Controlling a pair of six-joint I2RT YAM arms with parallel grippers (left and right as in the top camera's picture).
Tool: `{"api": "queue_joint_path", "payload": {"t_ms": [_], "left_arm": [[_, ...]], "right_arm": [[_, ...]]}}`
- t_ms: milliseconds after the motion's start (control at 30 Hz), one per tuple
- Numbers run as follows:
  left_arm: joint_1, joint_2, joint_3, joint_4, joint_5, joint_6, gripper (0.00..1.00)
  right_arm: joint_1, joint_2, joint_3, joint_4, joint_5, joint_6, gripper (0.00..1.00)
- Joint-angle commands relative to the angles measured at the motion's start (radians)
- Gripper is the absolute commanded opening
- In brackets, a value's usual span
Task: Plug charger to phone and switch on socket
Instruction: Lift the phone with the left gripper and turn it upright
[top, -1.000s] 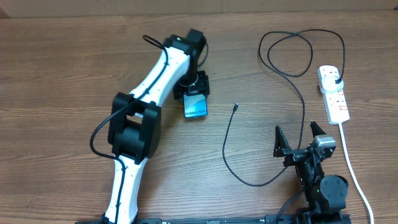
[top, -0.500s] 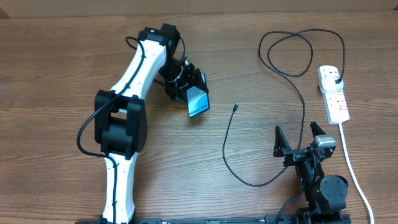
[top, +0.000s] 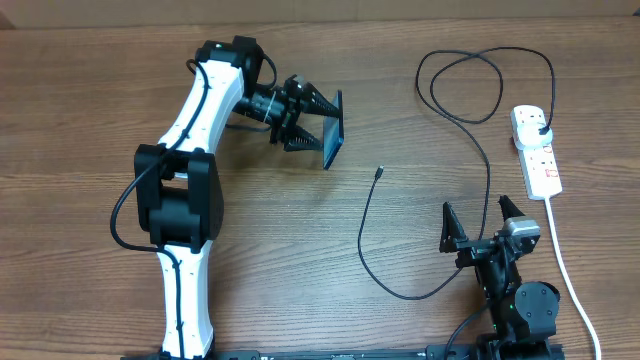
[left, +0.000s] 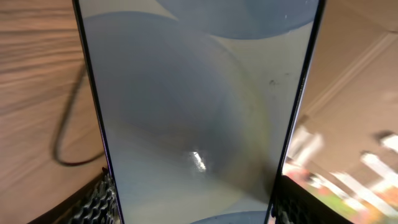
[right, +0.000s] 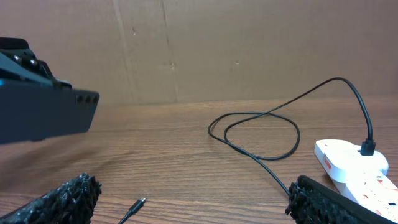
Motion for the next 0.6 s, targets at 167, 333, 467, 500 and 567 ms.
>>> {"api": "queue_joint_path", "payload": {"t_ms": [167,333,467,500,567], "left_arm": [[0.041,0.002,0.029,-0.002,0.293,0.029,0.61],[0.058,0.002,0.029,-0.003,0.347,0.029,0.61],[0.069,0.002,0.029,-0.005,0.360,0.013,0.61],[0.072,0.002,0.029,-0.006,0.360,0.013,0.61],[0.077,0.002,0.029,-0.006,0.360,0.014,0.61]], "right_arm": [[-0.002,-0.005,-0.010,0.007,-0.005,0.005,1.00],[-0.002,-0.005,-0.010,0.007,-0.005,0.005,1.00],[-0.002,-0.005,-0.010,0.007,-0.005,0.005,1.00],[-0.002,-0.005,-0.010,0.007,-0.005,0.005,1.00],[-0.002,-0.005,-0.010,0.007,-0.005,0.005,1.00]]}}
